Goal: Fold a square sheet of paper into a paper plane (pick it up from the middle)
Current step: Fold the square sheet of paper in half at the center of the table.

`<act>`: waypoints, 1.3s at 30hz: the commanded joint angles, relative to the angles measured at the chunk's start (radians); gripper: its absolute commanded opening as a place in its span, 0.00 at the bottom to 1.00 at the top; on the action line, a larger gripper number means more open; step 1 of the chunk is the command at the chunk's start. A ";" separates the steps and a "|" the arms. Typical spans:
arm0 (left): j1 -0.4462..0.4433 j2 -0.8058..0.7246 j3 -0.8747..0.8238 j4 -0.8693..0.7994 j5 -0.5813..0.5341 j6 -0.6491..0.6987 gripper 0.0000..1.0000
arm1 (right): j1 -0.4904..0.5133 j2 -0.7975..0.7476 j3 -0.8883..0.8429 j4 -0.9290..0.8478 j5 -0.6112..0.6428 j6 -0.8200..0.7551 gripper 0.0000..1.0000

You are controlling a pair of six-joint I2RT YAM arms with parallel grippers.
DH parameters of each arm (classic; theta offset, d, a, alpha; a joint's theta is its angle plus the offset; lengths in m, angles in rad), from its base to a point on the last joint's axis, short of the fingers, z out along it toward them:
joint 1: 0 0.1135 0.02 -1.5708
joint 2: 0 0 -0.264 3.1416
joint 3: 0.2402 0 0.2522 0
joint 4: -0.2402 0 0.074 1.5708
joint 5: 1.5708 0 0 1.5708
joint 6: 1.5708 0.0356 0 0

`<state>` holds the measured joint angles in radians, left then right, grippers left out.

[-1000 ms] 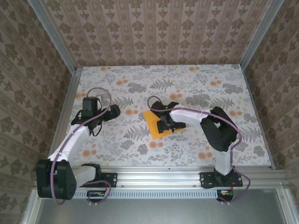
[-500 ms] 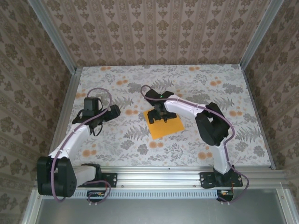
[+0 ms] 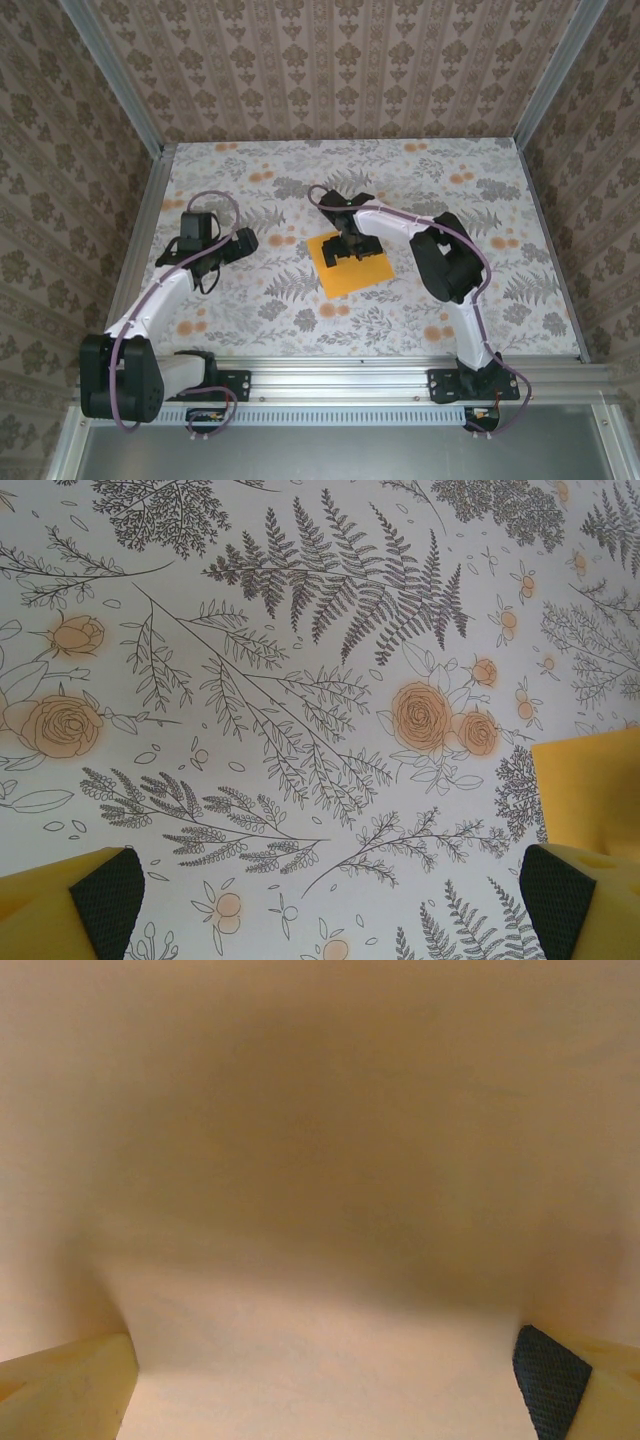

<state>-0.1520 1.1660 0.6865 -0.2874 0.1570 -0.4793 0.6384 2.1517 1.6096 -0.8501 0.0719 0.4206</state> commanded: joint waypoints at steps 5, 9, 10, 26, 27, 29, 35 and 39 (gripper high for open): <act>-0.008 0.008 -0.005 -0.011 -0.003 -0.016 1.00 | -0.011 0.069 -0.049 -0.022 -0.016 -0.007 1.00; -0.007 0.004 -0.003 -0.017 -0.002 -0.015 1.00 | -0.013 0.096 -0.068 -0.028 0.008 -0.003 0.95; -0.008 0.004 -0.004 -0.018 -0.002 -0.013 1.00 | -0.014 0.100 -0.070 -0.030 0.012 -0.004 0.94; -0.009 0.009 -0.002 -0.014 0.004 -0.018 1.00 | -0.017 0.048 -0.121 0.034 -0.040 0.011 0.76; -0.009 0.009 -0.002 -0.015 0.008 -0.020 1.00 | -0.019 0.029 -0.126 0.047 -0.057 0.013 0.72; -0.011 0.010 -0.004 -0.012 0.019 -0.029 1.00 | -0.020 -0.010 -0.144 0.086 -0.090 0.025 0.64; -0.021 0.018 -0.014 -0.008 0.052 -0.071 1.00 | -0.029 -0.159 -0.219 0.236 -0.291 0.066 0.46; -0.050 0.030 -0.022 0.005 0.071 -0.103 1.00 | -0.040 -0.248 -0.274 0.378 -0.450 0.134 0.33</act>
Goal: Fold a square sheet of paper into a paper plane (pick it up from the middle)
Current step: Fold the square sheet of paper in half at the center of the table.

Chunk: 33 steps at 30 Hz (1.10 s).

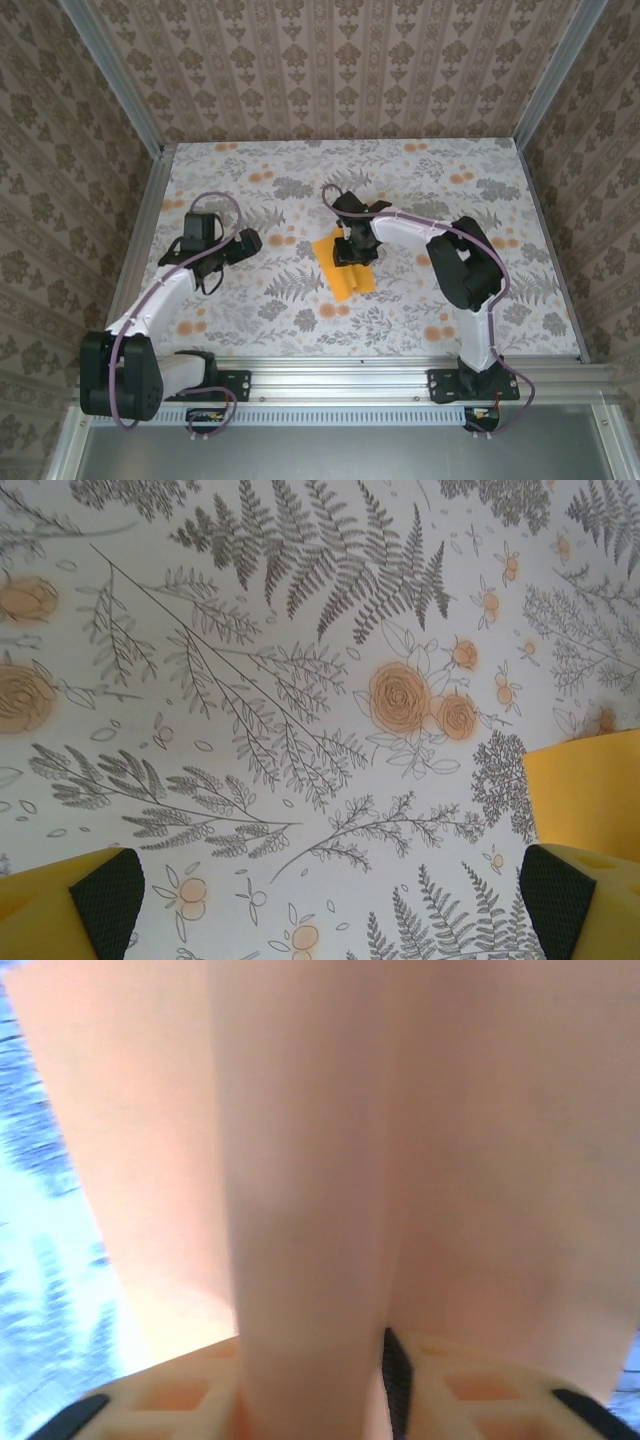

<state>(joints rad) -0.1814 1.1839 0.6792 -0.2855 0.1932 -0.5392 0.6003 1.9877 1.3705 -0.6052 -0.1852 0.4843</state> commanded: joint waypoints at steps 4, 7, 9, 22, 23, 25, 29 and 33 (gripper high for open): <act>-0.066 0.030 -0.022 0.032 0.058 -0.086 0.99 | -0.017 -0.147 -0.100 0.276 -0.312 0.160 0.28; -0.097 0.048 -0.029 0.078 0.098 -0.129 0.98 | -0.029 -0.181 -0.154 0.395 -0.401 0.225 0.28; -0.114 0.060 -0.038 0.120 0.132 -0.159 0.95 | -0.041 -0.190 -0.196 0.492 -0.464 0.278 0.29; -0.263 0.229 -0.004 0.265 0.172 -0.240 0.76 | -0.095 -0.073 -0.303 0.556 -0.398 0.306 0.31; -0.269 0.242 0.003 0.268 0.170 -0.240 0.76 | -0.099 -0.063 -0.307 0.555 -0.391 0.306 0.31; -0.306 0.268 0.020 0.269 0.165 -0.242 0.74 | -0.107 -0.046 -0.315 0.554 -0.373 0.307 0.32; -0.339 0.316 0.053 0.286 0.161 -0.251 0.72 | -0.114 -0.030 -0.328 0.543 -0.346 0.295 0.36; -0.368 0.366 0.088 0.296 0.166 -0.255 0.65 | -0.116 -0.037 -0.338 0.529 -0.327 0.286 0.41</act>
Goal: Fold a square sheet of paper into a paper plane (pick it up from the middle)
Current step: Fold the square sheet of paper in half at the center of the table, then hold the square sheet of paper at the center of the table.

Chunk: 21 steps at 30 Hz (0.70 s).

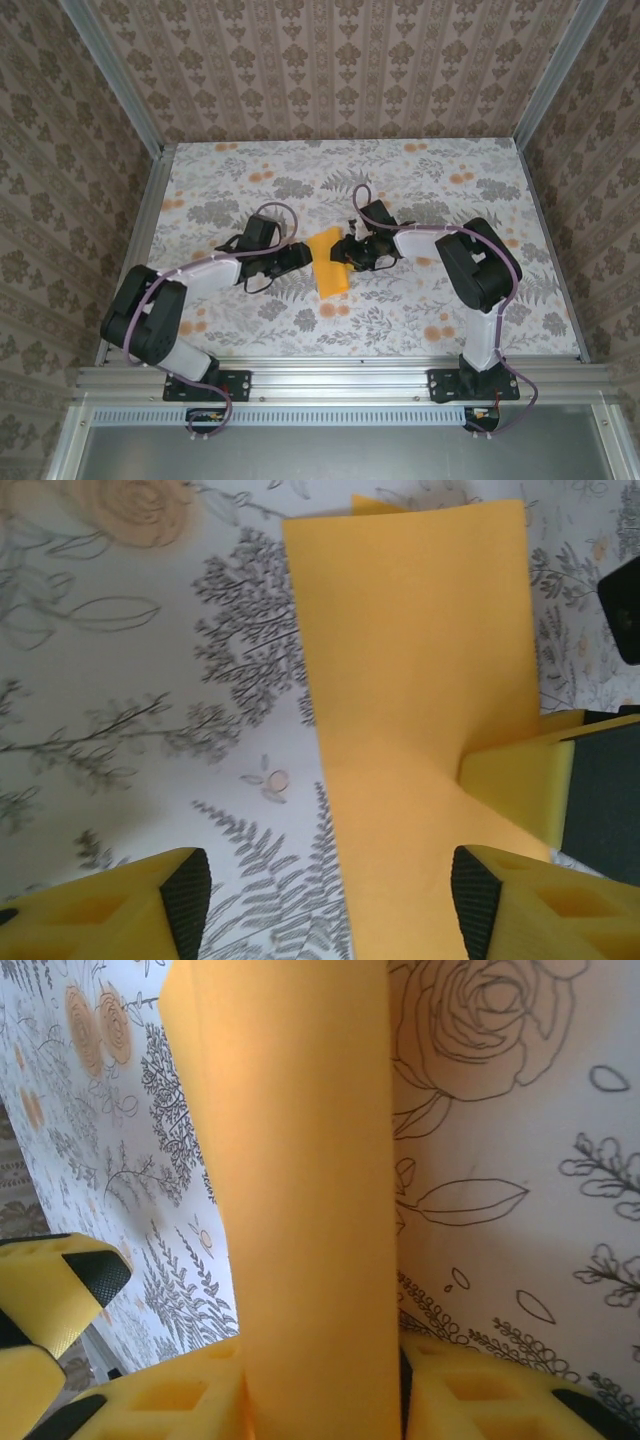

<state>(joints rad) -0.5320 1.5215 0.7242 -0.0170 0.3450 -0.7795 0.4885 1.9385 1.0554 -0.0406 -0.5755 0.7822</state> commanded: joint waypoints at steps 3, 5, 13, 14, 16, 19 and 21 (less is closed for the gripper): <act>-0.041 0.068 0.074 0.027 0.015 -0.016 0.58 | -0.005 0.002 -0.026 -0.044 0.070 -0.019 0.44; -0.052 0.095 0.098 0.022 0.015 -0.017 0.52 | -0.005 -0.005 -0.026 -0.054 0.079 -0.025 0.45; -0.074 0.190 0.169 0.002 0.019 -0.004 0.18 | -0.005 -0.021 -0.014 -0.086 0.085 -0.039 0.41; -0.075 0.200 0.173 -0.004 0.017 0.000 0.16 | -0.005 -0.022 -0.013 -0.088 0.086 -0.040 0.41; -0.079 0.225 0.181 -0.015 0.014 0.005 0.12 | -0.005 -0.025 -0.009 -0.094 0.088 -0.040 0.42; -0.085 0.253 0.193 -0.034 0.014 0.017 0.09 | -0.005 -0.040 -0.004 -0.107 0.089 -0.039 0.43; -0.090 0.269 0.206 -0.056 0.009 0.026 0.06 | -0.005 -0.052 0.001 -0.118 0.095 -0.041 0.45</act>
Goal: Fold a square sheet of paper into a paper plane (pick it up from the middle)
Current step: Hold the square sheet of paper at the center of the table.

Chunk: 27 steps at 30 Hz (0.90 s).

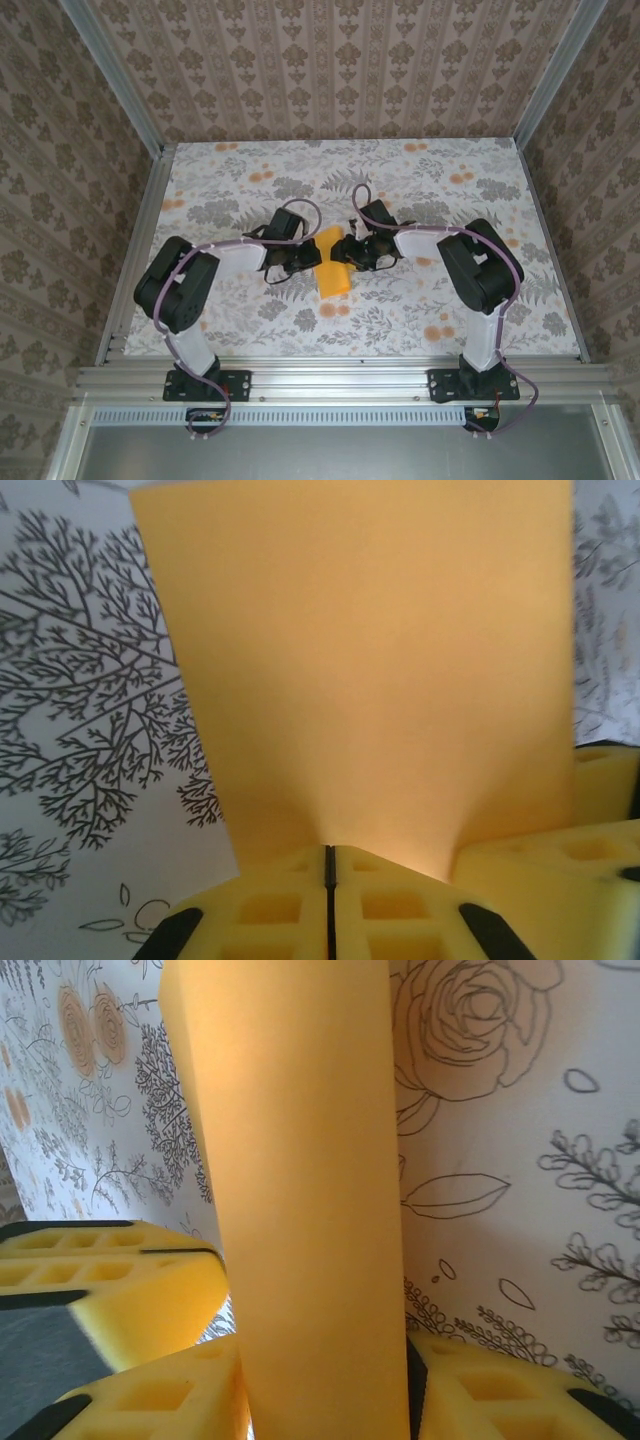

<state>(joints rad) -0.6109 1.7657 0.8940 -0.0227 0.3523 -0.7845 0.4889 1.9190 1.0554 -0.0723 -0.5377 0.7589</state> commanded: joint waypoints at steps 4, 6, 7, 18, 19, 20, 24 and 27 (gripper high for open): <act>-0.022 0.051 0.067 -0.106 -0.021 0.050 0.04 | -0.006 -0.051 0.012 -0.127 0.072 -0.025 0.49; -0.027 0.060 0.079 -0.122 -0.022 0.056 0.03 | -0.006 -0.064 0.021 -0.163 0.089 -0.036 0.51; -0.029 0.064 0.085 -0.132 -0.026 0.062 0.03 | -0.006 -0.072 0.023 -0.178 0.099 -0.043 0.53; -0.043 0.074 0.124 -0.172 -0.029 0.086 0.02 | 0.008 -0.099 0.116 -0.351 0.172 -0.281 0.66; -0.042 0.072 0.125 -0.171 -0.029 0.085 0.02 | 0.011 -0.089 0.128 -0.356 0.171 -0.298 0.67; -0.042 0.071 0.125 -0.172 -0.030 0.081 0.02 | 0.011 -0.081 0.138 -0.362 0.173 -0.310 0.67; -0.043 0.066 0.128 -0.165 -0.026 0.068 0.03 | 0.014 -0.040 0.178 -0.384 0.174 -0.352 0.63; -0.043 0.066 0.131 -0.162 -0.020 0.061 0.03 | 0.019 -0.011 0.204 -0.402 0.174 -0.379 0.58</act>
<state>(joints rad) -0.6476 1.8225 1.0027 -0.1658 0.3332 -0.7250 0.4992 1.8683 1.2240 -0.4084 -0.3767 0.4438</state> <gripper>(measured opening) 0.057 0.592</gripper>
